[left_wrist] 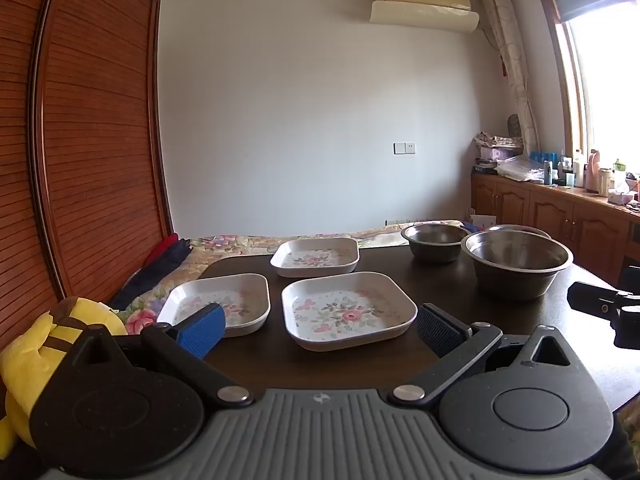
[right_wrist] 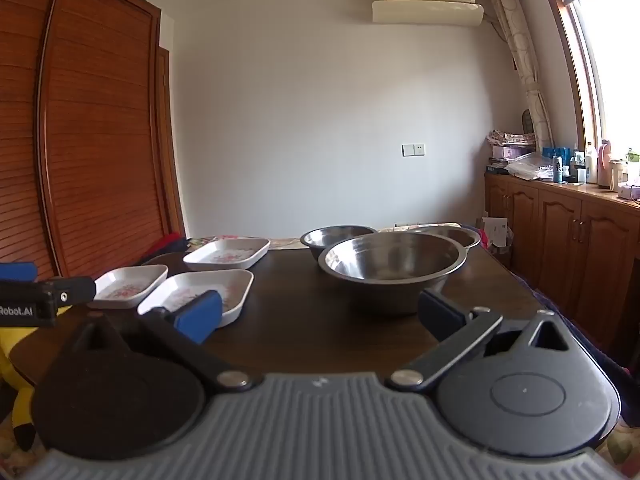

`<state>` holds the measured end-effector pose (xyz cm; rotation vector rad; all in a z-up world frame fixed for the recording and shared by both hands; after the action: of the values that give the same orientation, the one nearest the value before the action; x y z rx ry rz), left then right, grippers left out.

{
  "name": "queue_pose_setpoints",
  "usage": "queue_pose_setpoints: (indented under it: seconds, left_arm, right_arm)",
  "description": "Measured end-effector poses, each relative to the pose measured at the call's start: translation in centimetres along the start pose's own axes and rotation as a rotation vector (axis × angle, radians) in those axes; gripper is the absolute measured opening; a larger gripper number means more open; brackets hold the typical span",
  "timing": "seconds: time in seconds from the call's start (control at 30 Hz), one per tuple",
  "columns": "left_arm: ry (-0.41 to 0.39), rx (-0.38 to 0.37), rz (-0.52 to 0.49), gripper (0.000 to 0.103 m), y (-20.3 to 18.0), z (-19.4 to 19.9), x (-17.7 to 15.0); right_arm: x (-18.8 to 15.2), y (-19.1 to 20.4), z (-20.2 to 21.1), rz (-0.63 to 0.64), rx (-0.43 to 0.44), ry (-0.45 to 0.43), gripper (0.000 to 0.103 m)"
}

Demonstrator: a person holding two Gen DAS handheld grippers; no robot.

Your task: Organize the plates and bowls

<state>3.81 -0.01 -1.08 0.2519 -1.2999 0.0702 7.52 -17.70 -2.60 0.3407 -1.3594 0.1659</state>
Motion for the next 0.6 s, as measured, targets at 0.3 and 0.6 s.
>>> queue_pose_setpoints:
  seconds: [0.3,0.6]
  left_arm:
    - [0.005,-0.001,0.000,0.103,0.00,-0.04,-0.02]
    - [0.004,0.000,-0.001,0.103,0.00,-0.03,-0.02]
  right_arm:
    - [-0.01,-0.01,0.07,0.001,0.000,-0.001,0.103]
    - [-0.02,0.01,0.13,0.002,-0.002,-0.002,0.103]
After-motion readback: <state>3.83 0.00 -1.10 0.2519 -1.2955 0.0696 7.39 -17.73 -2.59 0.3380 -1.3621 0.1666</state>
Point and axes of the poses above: each gripper's, at about its wrist camera, not at the fingertips, and z roughly against the way its jaws point, y to its left, x to its top, the point moved 4 cm from there along -z, roughly the way its jaws point, and after that the axes turned 13 degrees about x, right-handed, at the moved point
